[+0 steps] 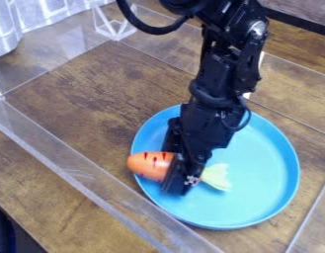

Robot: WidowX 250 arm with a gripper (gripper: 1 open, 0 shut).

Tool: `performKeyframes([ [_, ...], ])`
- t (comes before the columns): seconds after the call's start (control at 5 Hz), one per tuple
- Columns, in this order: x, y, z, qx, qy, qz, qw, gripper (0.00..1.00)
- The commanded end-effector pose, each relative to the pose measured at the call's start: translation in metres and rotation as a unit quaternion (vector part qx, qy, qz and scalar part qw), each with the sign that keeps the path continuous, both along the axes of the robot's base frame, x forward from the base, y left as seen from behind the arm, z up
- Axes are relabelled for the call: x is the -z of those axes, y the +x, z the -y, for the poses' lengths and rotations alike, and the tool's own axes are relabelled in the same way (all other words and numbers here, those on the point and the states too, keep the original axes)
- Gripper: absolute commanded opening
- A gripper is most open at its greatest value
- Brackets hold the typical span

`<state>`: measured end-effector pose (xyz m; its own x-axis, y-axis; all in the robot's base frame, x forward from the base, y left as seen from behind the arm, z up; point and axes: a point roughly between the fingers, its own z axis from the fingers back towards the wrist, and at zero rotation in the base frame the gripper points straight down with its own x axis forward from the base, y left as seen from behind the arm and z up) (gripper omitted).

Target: Remove the carrot from inside the blue tray and put it on the table

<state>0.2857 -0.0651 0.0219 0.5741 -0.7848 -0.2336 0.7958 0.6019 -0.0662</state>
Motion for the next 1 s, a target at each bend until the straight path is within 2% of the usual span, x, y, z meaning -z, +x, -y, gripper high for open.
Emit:
performKeyframes([
  [0.0,0.002,0.004,-0.014,-0.009,0.004,-0.001,1.0,0.0],
  [0.8,0.008,0.007,-0.026,-0.007,0.012,-0.016,0.9998,0.0],
])
